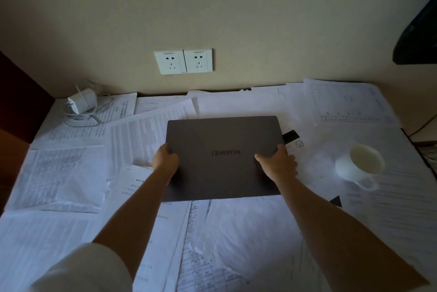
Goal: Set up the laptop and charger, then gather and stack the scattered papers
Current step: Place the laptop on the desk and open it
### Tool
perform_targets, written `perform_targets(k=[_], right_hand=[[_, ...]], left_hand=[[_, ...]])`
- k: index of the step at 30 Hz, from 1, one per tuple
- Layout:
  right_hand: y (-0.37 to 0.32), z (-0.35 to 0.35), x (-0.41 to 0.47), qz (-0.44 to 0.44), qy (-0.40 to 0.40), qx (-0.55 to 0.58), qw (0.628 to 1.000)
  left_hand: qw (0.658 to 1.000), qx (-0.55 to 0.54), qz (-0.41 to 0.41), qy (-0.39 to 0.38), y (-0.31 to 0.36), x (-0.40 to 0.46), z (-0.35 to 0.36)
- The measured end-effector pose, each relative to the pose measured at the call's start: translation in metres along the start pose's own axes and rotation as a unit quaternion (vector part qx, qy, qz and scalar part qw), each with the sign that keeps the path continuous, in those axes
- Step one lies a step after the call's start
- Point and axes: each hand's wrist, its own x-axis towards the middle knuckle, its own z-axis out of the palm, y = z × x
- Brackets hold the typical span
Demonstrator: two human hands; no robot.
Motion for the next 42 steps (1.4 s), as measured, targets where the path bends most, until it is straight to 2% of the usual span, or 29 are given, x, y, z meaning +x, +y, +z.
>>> perform_targets(k=[3, 10, 16, 18, 20, 22, 23, 25, 29, 32, 35, 42], right_hand=[[0.002, -0.001, -0.005, -0.015, 0.007, -0.031, 0.999], [0.006, 0.001, -0.004, -0.002, 0.009, -0.012, 1.000], [0.002, 0.005, -0.011, -0.007, -0.013, -0.095, 0.995], [0.002, 0.007, -0.019, -0.049, 0.014, -0.164, 0.985], [0.001, 0.014, -0.029, -0.202, 0.037, -0.218, 0.954], [-0.002, 0.027, -0.042, -0.366, -0.044, -0.230, 0.900], [-0.003, 0.034, -0.050, -0.420, -0.092, -0.250, 0.867], [-0.004, 0.046, -0.059, -0.491, -0.127, -0.303, 0.807], [-0.010, 0.048, -0.065, -0.566, -0.079, -0.338, 0.747], [-0.018, 0.049, -0.068, -0.632, -0.040, -0.373, 0.678], [-0.022, 0.052, -0.075, -0.647, -0.030, -0.393, 0.653], [-0.022, 0.044, -0.091, -0.638, -0.007, -0.403, 0.656]], left_hand=[[1.000, 0.023, 0.009, 0.001, -0.002, -0.001, 0.001], [0.999, 0.043, 0.007, 0.009, -0.005, -0.004, -0.006], [0.999, 0.047, -0.010, -0.016, -0.012, 0.008, -0.011], [0.999, 0.037, -0.018, -0.035, -0.015, 0.011, -0.011], [0.998, 0.020, -0.029, -0.052, -0.016, 0.008, -0.015], [0.999, -0.007, -0.029, -0.034, -0.020, 0.000, -0.018], [0.999, -0.016, -0.030, -0.024, -0.024, -0.005, -0.020], [0.999, -0.016, -0.030, -0.016, -0.033, -0.013, -0.023], [0.999, 0.007, -0.011, -0.036, -0.049, -0.024, -0.025], [0.998, 0.013, 0.011, -0.056, -0.058, -0.029, -0.027], [0.996, -0.003, 0.027, -0.084, -0.065, -0.032, -0.032], [0.994, -0.045, 0.023, -0.096, -0.074, -0.032, -0.045]])
